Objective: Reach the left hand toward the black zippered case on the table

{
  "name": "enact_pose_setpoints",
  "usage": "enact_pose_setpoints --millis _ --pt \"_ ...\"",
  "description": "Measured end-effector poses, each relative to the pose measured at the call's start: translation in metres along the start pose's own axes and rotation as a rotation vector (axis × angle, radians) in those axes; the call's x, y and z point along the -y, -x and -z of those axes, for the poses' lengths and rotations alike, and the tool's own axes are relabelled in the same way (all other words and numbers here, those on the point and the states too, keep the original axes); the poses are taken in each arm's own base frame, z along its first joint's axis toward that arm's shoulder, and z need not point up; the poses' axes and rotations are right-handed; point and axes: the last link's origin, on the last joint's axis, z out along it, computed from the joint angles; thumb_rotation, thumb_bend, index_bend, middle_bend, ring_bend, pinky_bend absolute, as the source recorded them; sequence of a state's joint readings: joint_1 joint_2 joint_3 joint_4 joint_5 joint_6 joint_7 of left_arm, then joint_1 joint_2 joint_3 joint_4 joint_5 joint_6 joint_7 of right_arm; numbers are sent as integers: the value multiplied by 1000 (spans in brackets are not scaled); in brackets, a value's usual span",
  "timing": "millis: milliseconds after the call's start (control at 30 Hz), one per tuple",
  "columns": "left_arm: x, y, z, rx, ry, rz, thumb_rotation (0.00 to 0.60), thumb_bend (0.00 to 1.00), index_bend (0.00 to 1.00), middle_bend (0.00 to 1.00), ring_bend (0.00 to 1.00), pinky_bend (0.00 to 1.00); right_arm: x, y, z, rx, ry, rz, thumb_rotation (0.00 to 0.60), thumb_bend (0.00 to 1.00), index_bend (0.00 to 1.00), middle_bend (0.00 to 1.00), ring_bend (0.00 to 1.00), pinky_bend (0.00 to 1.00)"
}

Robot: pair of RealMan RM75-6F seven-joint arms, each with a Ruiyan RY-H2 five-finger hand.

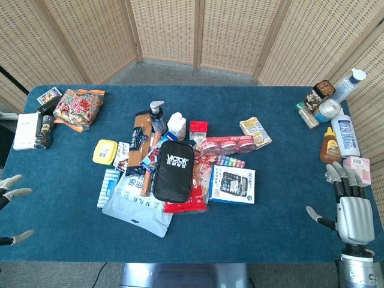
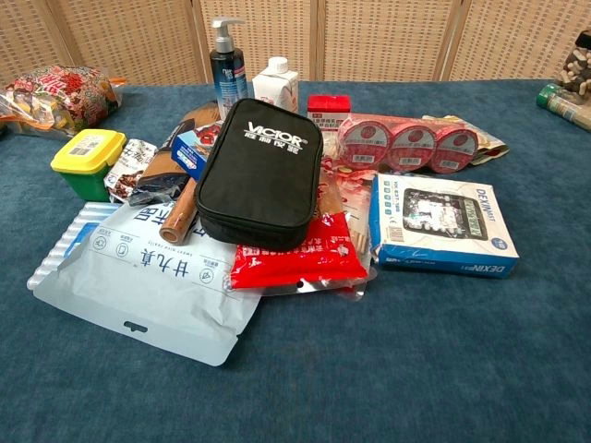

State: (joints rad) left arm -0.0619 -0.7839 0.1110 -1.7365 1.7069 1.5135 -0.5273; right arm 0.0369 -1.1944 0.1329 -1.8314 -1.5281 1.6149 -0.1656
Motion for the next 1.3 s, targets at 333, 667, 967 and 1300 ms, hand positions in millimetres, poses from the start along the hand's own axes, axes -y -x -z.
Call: enact_pose_setpoints --millis 333,667,967,1300 --pt "-2 8 -12 32 62 -13 600 0 232 0 0 0 -2 -2 -1 -11 9 -9 600 0 0 0 0 0" --pt "-8 3 -56 -70 390 -401 600 0 0 0 0 0 -5 -7 -3 -8 40 -47 600 0 0 0 0 0" --pt "-33 29 -127 -128 717 -769 600 0 0 0 0 0 -4 -9 -2 7 40 -95 600 0 0 0 0 0" --pt "-82 79 -188 -161 939 -922 600 0 0 0 0 0 -6 -13 -2 13 39 -134 600 0 0 0 0 0"
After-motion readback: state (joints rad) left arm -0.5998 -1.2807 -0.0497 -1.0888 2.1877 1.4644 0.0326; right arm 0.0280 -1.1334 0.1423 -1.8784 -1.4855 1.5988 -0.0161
